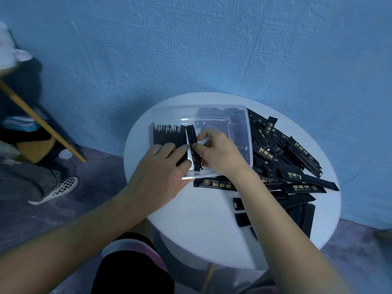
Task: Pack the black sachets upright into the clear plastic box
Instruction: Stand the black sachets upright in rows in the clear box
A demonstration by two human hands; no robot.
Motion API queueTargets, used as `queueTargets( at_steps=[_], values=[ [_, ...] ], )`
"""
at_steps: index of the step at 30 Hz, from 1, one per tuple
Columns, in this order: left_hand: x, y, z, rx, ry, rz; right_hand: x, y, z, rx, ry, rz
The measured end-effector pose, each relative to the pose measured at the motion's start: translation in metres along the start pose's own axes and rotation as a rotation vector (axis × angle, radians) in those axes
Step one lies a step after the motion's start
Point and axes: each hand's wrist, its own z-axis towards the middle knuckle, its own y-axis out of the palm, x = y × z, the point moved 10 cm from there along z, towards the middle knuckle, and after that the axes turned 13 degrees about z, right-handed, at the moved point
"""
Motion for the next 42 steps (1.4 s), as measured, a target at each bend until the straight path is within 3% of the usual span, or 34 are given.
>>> queueTargets(
  at_steps=[12,36,42],
  values=[
    [-0.002,-0.007,-0.001,0.045,-0.037,-0.044,0.012,0.006,0.008,-0.019,0.037,0.246],
    [0.005,0.008,0.008,-0.015,0.012,-0.005,0.018,0.007,0.003,-0.111,0.053,0.207],
    [0.001,0.012,0.006,-0.025,-0.006,0.003,-0.015,-0.033,-0.034,0.033,-0.166,0.105]
  ],
)
